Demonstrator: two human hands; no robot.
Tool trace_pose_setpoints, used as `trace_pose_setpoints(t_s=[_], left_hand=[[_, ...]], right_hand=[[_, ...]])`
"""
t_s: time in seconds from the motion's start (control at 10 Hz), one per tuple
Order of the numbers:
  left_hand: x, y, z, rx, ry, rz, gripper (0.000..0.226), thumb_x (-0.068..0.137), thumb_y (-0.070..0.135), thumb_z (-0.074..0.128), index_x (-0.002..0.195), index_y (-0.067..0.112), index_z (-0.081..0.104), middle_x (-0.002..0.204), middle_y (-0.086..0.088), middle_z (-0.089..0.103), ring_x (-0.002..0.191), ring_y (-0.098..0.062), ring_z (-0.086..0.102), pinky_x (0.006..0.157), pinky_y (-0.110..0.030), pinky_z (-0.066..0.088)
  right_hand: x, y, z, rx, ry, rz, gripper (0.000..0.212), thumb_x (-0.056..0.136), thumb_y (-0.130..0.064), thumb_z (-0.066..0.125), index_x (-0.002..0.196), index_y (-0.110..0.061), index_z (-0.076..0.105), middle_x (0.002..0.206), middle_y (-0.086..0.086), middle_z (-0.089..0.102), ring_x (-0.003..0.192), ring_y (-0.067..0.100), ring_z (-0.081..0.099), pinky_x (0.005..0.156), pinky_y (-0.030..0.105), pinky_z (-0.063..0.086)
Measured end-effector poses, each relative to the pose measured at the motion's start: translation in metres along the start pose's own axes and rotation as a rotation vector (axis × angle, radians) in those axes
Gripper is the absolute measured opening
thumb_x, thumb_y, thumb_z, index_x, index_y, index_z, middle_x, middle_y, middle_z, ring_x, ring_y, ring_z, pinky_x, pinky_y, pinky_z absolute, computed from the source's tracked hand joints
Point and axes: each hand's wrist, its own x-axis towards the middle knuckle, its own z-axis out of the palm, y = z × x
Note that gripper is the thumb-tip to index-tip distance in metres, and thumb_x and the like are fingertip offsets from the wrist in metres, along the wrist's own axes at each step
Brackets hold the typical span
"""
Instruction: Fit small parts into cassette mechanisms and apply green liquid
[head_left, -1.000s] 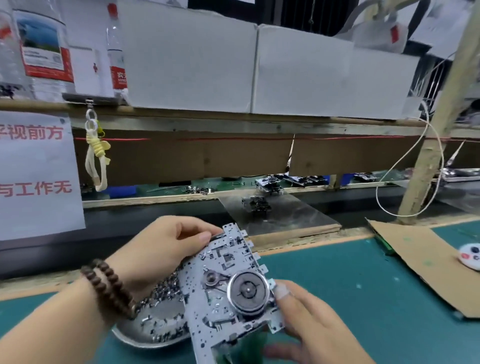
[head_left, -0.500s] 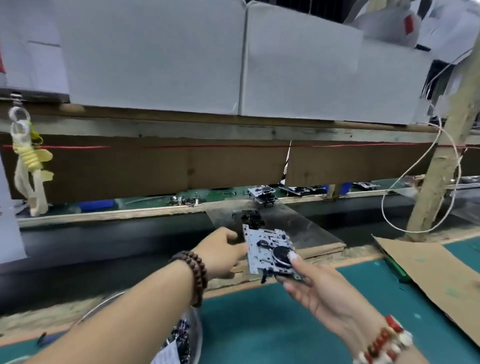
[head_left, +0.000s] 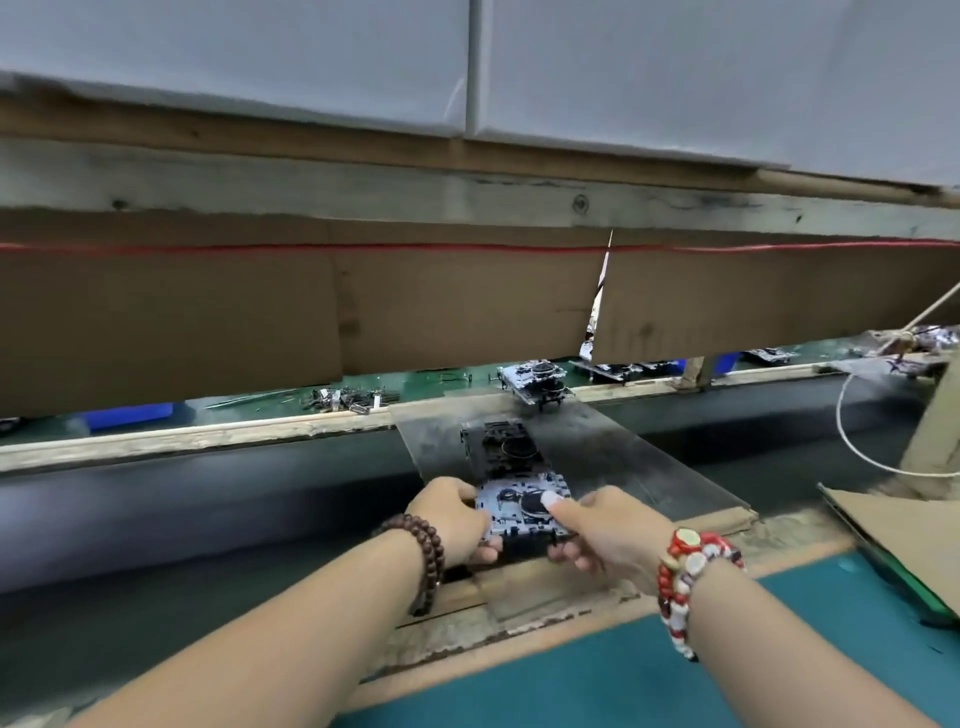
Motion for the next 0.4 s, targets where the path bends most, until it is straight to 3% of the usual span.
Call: trace_pose_setpoints(t_s=[0.1,0.2,0.3,0.4], left_hand=[[0.012,0.000,0.002,-0.006,0.019,0.020,0.049,0.092,-0.003,0.048,0.139,0.003,0.034,0.096,-0.009,0.055,0.070,-0.015,0.060,0.056,-0.021,0.056],[0.015,-0.003,-0.002,0.021,0.053,0.065,0.048,0.093,0.005,0.051,0.139,0.007,0.037,0.121,-0.013,0.053,0.080,-0.016,0.060,0.076,-0.029,0.056],[0.001,-0.007,-0.022,0.042,0.089,0.090,0.044,0.094,0.009,0.050,0.136,0.009,0.041,0.096,-0.005,0.061,0.089,-0.019,0.062,0.081,-0.033,0.055],[-0.030,-0.015,-0.041,0.009,0.098,0.122,0.037,0.094,0.010,0.048,0.132,0.011,0.046,0.090,0.000,0.059,0.086,-0.016,0.063,0.073,-0.029,0.056]], right_hand=[[0.008,-0.007,0.003,-0.078,0.048,-0.040,0.035,0.095,-0.040,0.049,0.074,-0.012,0.046,0.057,0.000,0.058,0.038,0.005,0.046,0.039,0.015,0.034],[0.005,-0.008,0.004,-0.136,0.080,-0.044,0.035,0.094,-0.041,0.050,0.082,-0.008,0.049,0.067,0.002,0.060,0.047,0.009,0.053,0.045,0.016,0.040],[-0.017,-0.004,-0.003,-0.323,0.192,-0.118,0.039,0.093,-0.042,0.050,0.107,-0.006,0.054,0.100,0.006,0.060,0.089,0.020,0.057,0.087,0.033,0.048],[-0.064,-0.011,-0.015,-0.170,0.360,-0.308,0.028,0.090,-0.031,0.057,0.112,-0.016,0.057,0.109,-0.002,0.061,0.105,0.017,0.056,0.097,0.042,0.045]])
